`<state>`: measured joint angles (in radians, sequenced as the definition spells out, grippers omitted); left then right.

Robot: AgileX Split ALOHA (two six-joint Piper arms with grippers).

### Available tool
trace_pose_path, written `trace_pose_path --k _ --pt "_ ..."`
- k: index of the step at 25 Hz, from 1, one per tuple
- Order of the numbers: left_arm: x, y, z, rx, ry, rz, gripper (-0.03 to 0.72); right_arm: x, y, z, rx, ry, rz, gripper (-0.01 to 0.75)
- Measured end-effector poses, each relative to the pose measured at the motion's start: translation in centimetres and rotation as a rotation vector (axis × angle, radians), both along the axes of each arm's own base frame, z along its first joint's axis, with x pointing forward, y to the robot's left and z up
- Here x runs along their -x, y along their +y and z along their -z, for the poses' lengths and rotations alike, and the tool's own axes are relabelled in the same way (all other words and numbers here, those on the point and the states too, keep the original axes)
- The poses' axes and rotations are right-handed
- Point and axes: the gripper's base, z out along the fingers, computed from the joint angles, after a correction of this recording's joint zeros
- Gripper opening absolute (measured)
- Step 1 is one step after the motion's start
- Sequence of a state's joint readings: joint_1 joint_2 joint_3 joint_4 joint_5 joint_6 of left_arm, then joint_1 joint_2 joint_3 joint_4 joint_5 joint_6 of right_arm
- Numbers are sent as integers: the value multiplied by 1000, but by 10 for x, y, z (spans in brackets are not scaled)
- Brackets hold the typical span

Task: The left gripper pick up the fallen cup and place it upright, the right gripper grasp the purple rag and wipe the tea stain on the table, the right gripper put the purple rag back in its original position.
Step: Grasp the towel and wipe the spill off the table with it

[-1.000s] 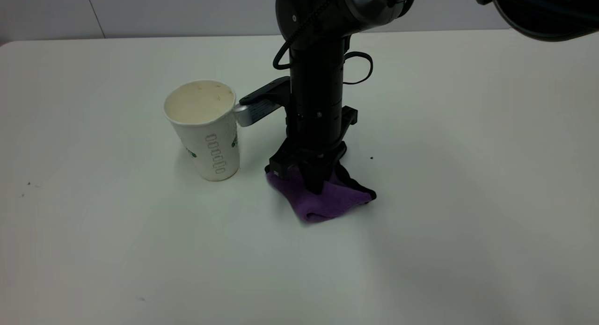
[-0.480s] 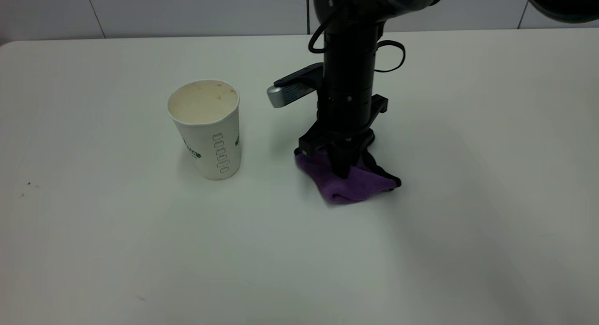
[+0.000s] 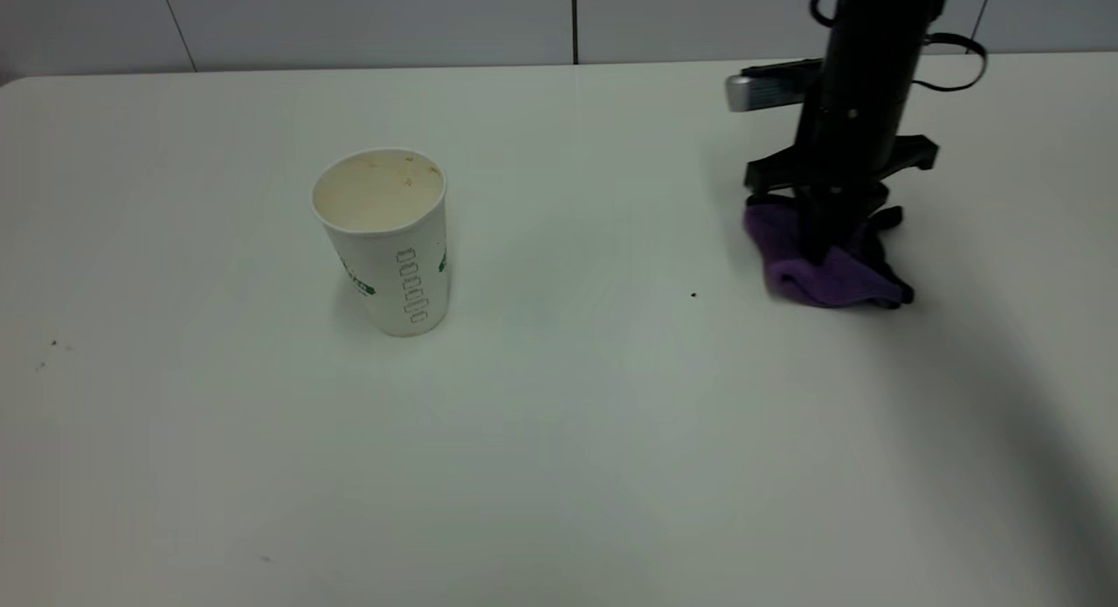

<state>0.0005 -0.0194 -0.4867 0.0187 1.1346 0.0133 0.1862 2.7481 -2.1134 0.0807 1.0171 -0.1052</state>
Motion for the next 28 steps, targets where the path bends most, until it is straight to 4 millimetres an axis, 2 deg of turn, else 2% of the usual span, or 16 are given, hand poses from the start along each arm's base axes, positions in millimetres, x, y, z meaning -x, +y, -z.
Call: trace_pose_path --k 3,7,9,15,17,21,24,28 --pt "0 0 0 0 0 0 516 -3 -27 0 2 16 62 55" --pt "0 0 0 0 0 0 516 -3 -37 0 10 33 76 104" --pt "0 0 0 0 0 0 516 -2 -36 -1 14 39 59 160" --pt "0 0 0 0 0 0 516 0 -27 -9 -79 60 13 425" --pt "0 0 0 0 0 0 516 1 -25 -16 -98 73 18 483" --pt "0 0 0 -1 0 1 516 1 -25 -52 -90 75 21 511" --pt "0 0 0 -1 0 1 516 -2 -25 -93 -87 7 12 504" --pt "0 0 0 -1 0 1 516 -1 -15 -161 -105 -119 -12 488"
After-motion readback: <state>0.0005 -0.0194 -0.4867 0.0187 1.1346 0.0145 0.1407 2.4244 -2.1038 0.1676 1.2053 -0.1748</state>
